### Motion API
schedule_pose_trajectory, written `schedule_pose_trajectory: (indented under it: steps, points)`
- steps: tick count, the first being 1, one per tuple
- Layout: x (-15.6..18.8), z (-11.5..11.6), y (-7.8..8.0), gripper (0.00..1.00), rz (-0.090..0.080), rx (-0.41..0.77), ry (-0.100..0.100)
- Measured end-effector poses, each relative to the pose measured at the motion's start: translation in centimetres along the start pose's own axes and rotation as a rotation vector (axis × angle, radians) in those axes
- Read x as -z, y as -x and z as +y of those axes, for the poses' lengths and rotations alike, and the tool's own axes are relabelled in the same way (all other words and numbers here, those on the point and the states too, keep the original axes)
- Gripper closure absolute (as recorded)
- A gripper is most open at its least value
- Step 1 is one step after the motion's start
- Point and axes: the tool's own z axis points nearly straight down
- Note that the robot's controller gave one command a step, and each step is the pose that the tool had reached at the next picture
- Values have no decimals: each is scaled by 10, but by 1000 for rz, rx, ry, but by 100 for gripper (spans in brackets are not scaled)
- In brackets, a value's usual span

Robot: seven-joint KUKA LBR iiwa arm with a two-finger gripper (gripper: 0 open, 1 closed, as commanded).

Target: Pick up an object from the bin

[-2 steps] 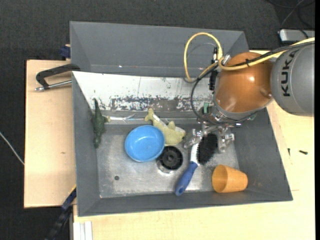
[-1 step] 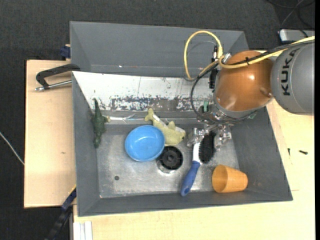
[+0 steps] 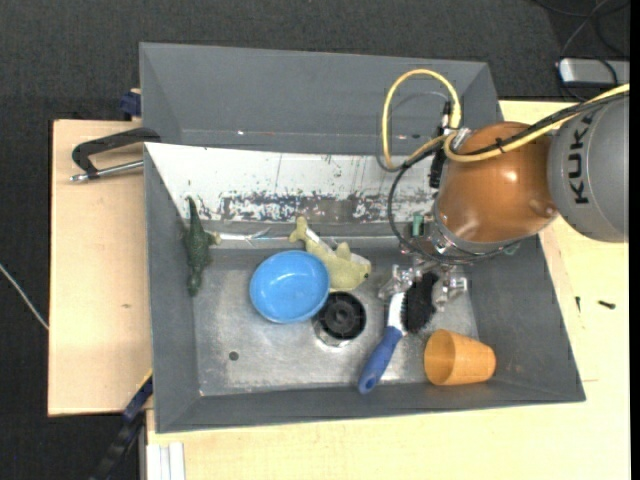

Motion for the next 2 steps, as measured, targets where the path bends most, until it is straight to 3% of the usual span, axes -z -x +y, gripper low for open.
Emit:
schedule_pose_trajectory:
  steps: [1,2]
  points:
    - [115,-27,-19,100,-3,238,34]
    - [227,-42,-27,100,-2,244,32]
